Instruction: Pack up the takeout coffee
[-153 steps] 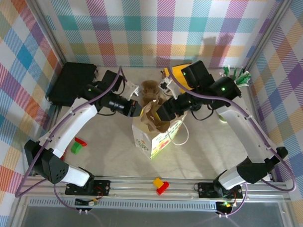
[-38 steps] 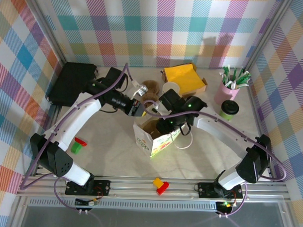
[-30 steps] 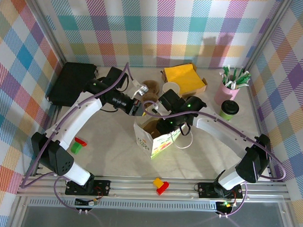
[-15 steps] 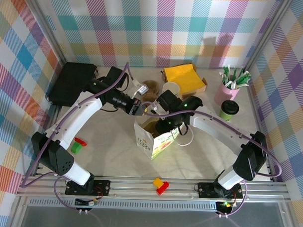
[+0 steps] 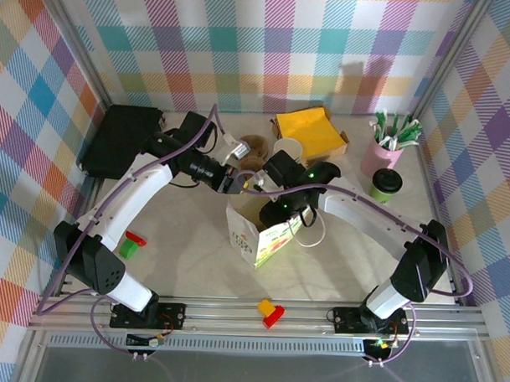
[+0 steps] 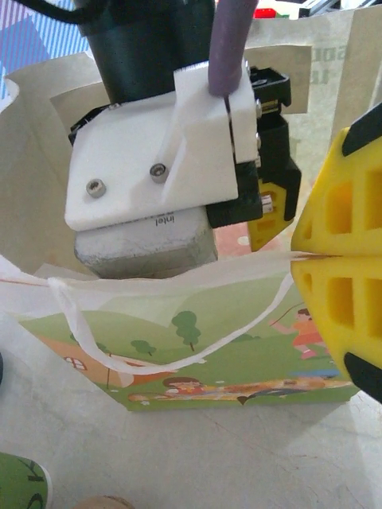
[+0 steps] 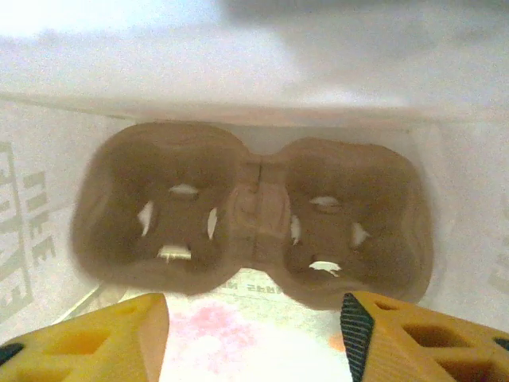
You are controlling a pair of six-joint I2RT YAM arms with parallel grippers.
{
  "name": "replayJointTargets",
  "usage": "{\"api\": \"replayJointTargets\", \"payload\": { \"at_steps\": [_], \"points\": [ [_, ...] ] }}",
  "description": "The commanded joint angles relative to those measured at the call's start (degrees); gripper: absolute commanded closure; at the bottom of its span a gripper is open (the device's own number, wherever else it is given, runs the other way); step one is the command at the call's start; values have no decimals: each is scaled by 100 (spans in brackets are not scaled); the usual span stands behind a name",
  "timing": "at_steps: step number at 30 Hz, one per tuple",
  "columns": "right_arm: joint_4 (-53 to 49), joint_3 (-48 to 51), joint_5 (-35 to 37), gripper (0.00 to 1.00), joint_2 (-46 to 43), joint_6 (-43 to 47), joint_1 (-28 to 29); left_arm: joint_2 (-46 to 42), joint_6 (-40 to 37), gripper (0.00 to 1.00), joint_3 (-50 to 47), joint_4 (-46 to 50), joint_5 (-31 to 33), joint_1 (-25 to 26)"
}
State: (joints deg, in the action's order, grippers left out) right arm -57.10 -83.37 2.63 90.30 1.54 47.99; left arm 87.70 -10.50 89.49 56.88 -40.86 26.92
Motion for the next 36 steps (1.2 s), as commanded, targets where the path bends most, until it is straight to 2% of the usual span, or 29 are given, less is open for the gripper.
{"api": "replayJointTargets", "payload": {
  "at_steps": [1, 12, 18, 22, 30, 36],
  "points": [
    [-142, -286, 37, 35, -159, 90, 27, 28, -22, 100, 174, 112, -71, 51],
    [-548, -1107, -137, 30, -484, -213, 27, -8, 300, 100, 156, -5, 158, 51],
    [-613, -1567, -121, 29, -838, -843, 24, 1, 828, 100, 89, -108, 231, 51],
    [-558, -1633, -25, 26, -1184, -1472, -6, -81, 1221, 100, 69, -154, 591, 51],
    [-724, -1311, 290, 25, -1824, -3193, -379, -322, 2649, 100, -85, -300, 1409, 193],
    [-466, -488, 141, 25, -2267, -4105, -703, -628, 3732, 99, -449, -357, 1900, 506]
  ]
}}
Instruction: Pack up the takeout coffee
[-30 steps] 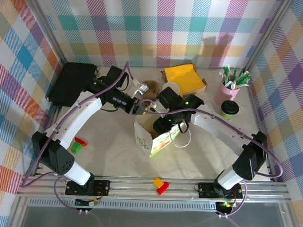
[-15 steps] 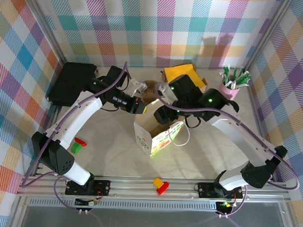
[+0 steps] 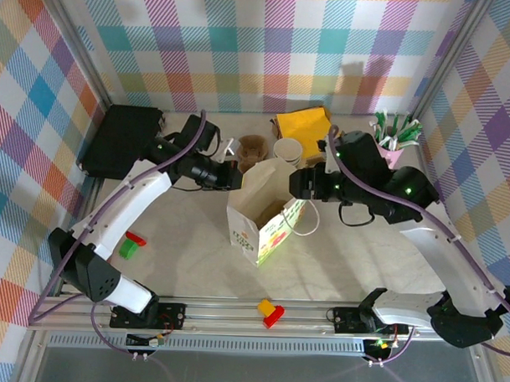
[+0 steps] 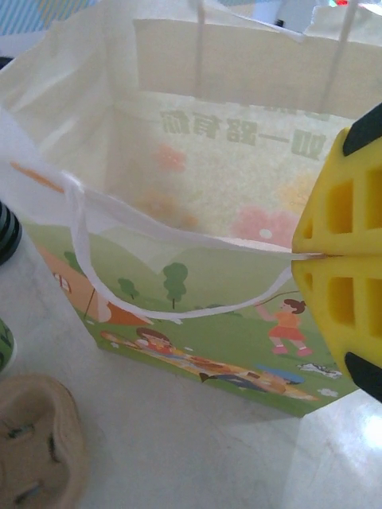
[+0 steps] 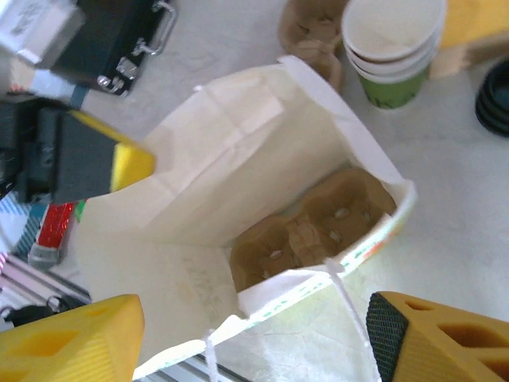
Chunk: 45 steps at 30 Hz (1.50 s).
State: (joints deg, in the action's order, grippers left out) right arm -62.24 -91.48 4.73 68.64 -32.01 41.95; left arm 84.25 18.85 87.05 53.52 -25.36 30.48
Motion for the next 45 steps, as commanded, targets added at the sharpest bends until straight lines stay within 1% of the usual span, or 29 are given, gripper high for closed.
{"api": "replayJointTargets", "payload": {
  "at_steps": [1, 4, 5, 8, 11, 14, 16, 19, 22, 24, 25, 27, 31, 34, 37, 45],
  "points": [
    [130, 451, -161, 25, -127, -860, -145, -376, 947, 99, -274, -75, 428, 213],
    [335, 753, -335, 25, -95, -1125, -203, -657, 1479, 99, -381, -50, 1046, 414],
    [381, 828, -367, 25, -61, -1178, -205, -757, 1691, 99, -456, -115, 1147, 490],
    [607, 1014, -511, 26, 47, -1245, -214, -941, 2115, 89, -615, -140, 1403, 635],
    [742, 1105, -607, 28, 168, -1262, -214, -1004, 2136, 79, -601, 27, 1574, 717],
    [876, 1176, -719, 29, 252, -1265, -214, -1006, 1927, 67, -337, 329, 1819, 749],
    [906, 1185, -767, 30, 306, -1255, -214, -1005, 1729, 64, -74, 563, 2005, 758],
    [872, 1192, -781, 33, 343, -1238, -214, -1050, 1496, 64, 326, 760, 2411, 850],
    [913, 1251, -792, 36, 310, -1230, -218, -924, 1264, 70, 782, 1023, 3252, 1300],
    [922, 1284, -789, 40, 290, -1228, -214, -707, 1150, 72, 1068, 1176, 3481, 1560],
    [924, 1301, -772, 41, 281, -1220, -214, -591, 1123, 72, 1147, 1192, 3442, 1636],
    [915, 1339, -746, 42, 260, -1226, -214, -438, 1034, 75, 1159, 1004, 3154, 1749],
    [933, 1414, -721, 45, 212, -1226, -210, -84, 873, 76, 1155, 610, 2676, 2043],
    [941, 1468, -689, 47, 163, -1228, -214, 229, 736, 77, 1210, 552, 2488, 2215],
    [990, 1539, -683, 48, 124, -1229, -214, 509, 716, 79, 1193, 572, 2433, 2306],
    [1038, 1592, -711, 53, 55, -1220, -214, 984, 584, 81, 937, 686, 2460, 2313]
  ]
}}
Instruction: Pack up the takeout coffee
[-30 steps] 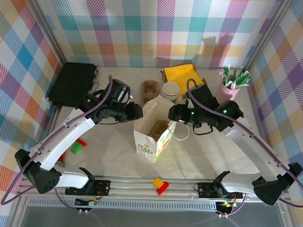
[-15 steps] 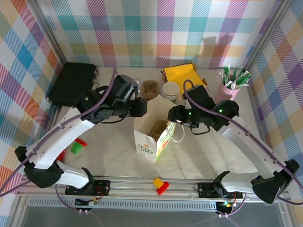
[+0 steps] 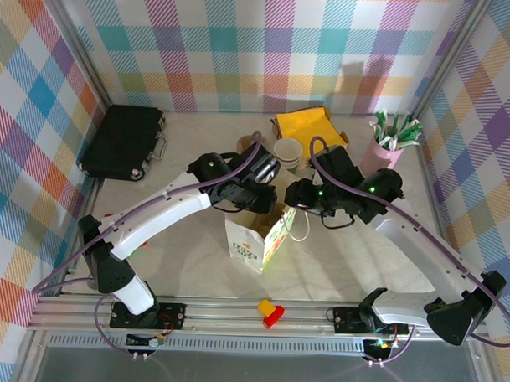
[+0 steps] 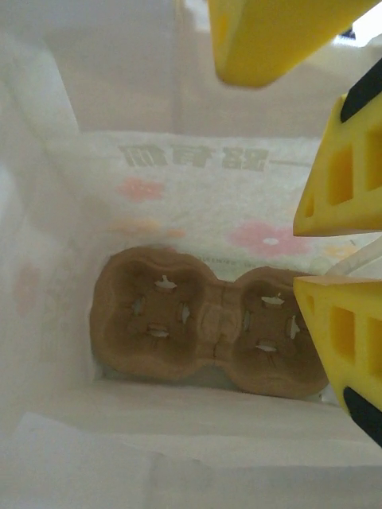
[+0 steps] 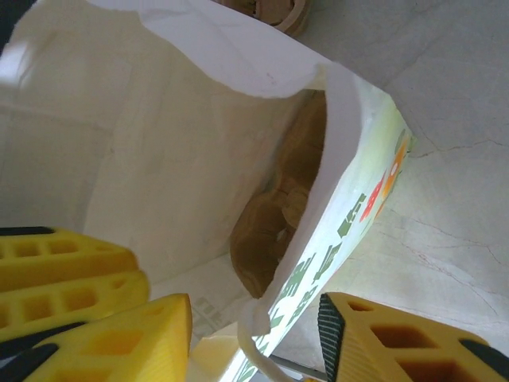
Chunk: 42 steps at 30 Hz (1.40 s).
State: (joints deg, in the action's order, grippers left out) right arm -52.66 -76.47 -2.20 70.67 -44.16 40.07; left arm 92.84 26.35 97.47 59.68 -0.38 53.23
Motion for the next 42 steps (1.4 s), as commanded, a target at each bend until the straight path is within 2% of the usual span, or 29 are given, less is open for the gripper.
{"api": "replayJointTargets", "payload": {
  "at_steps": [1, 21, 42],
  "points": [
    [89, 103, -18, 54, -163, -5, -26, 174, -186, 81, -167, 55, -70, 38],
    [151, 232, -9, 63, -300, 76, -26, 753, -451, 92, -1050, -651, -695, 38],
    [248, 164, 44, 70, -378, 189, -29, 943, -506, 96, -1223, -743, -612, 7]
  ]
}}
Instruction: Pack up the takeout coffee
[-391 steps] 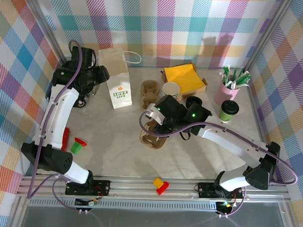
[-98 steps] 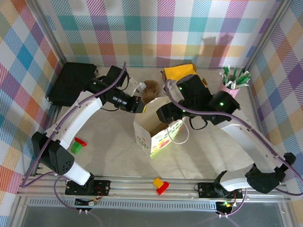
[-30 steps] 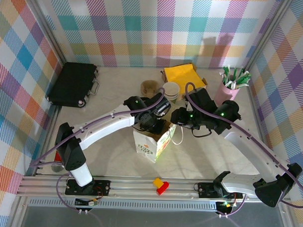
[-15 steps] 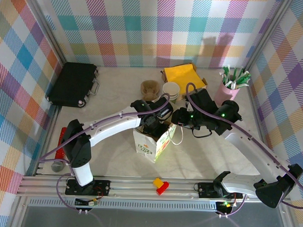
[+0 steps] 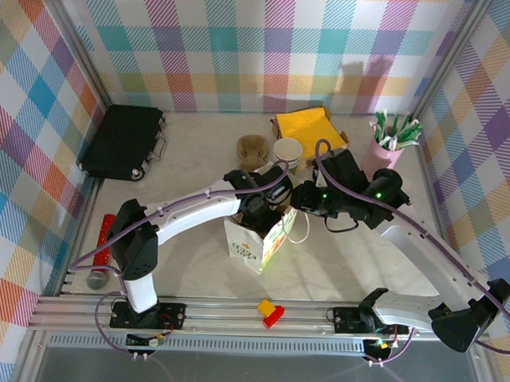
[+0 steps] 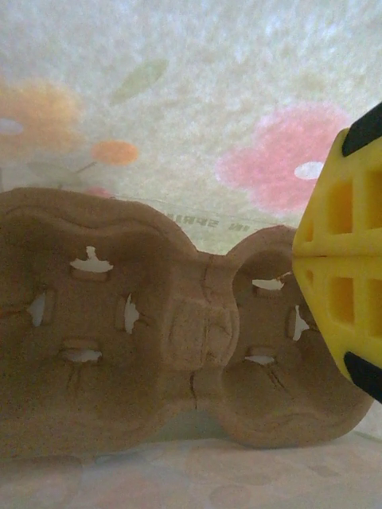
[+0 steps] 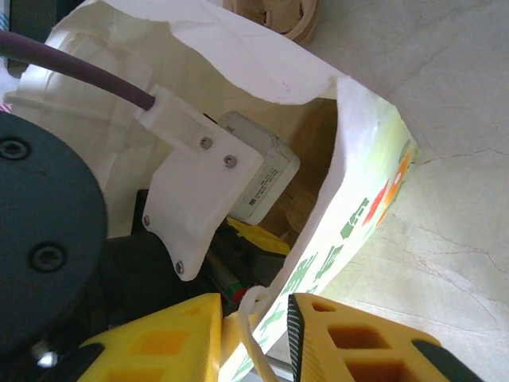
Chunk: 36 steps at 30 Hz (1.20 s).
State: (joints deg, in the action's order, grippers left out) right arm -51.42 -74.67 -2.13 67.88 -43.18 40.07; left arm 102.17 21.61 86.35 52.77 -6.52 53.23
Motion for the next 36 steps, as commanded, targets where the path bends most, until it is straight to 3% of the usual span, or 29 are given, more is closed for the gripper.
{"api": "replayJointTargets", "payload": {
  "at_steps": [1, 36],
  "points": [
    [123, -14, 42, 71, -108, 99, -26, 8, -18, 96, -137, -66, -6, -3],
    [202, 15, 81, 79, -178, 152, -26, 471, -208, 100, -506, -500, -360, -208]
  ]
}}
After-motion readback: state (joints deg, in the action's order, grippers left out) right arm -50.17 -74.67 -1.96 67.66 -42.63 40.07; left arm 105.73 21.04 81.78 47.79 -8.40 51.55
